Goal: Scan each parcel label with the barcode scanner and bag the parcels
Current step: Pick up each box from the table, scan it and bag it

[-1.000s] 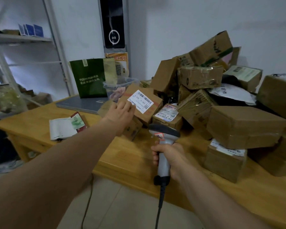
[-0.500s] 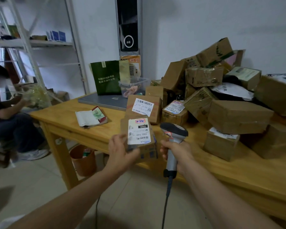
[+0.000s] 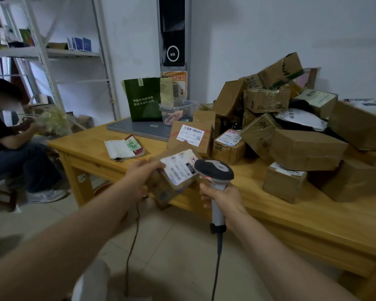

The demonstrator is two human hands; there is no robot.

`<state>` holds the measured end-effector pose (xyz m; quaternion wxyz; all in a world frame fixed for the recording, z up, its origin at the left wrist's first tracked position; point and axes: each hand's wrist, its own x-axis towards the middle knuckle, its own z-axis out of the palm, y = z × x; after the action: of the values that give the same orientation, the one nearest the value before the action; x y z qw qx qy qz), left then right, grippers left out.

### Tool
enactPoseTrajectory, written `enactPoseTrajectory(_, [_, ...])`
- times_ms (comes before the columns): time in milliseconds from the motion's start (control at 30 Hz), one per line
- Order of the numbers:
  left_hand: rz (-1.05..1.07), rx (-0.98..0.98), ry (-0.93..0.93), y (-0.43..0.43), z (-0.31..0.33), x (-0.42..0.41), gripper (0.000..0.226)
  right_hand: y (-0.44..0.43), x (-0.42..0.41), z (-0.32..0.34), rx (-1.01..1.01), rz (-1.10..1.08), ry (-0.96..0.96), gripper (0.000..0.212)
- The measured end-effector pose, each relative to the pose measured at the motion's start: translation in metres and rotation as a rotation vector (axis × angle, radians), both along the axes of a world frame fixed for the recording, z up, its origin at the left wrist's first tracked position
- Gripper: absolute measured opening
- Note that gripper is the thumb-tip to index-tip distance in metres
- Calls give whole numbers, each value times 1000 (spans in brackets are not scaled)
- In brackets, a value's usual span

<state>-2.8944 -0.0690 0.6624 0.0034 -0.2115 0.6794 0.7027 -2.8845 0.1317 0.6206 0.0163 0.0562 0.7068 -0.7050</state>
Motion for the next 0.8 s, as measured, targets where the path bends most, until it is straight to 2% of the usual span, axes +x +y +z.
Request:
enactPoseTrajectory(100, [0, -234, 70, -26, 48, -2, 44, -2, 17, 16, 92, 150, 77, 20])
enactPoseTrajectory(200, [20, -396, 89, -45, 83, 3, 54, -12, 34, 33, 140, 279, 144, 11])
enactPoseTrajectory(267, [42, -537, 93, -54, 92, 7, 69, -22, 44, 40, 168, 321, 188, 19])
enactPoseTrajectory(333, [28, -646, 84, -57, 97, 15, 75, -31, 53, 44, 211, 368, 242, 28])
enactPoseTrajectory(433, [18, -693, 77, -62, 96, 20, 81, -42, 63, 43, 268, 416, 305, 39])
enactPoseTrajectory(500, [12, -698, 51, -68, 94, 23, 84, -46, 69, 43, 310, 435, 326, 38])
enactPoseTrajectory(800, [47, -704, -6, -85, 87, 29, 73, -57, 82, 45, 373, 480, 376, 36])
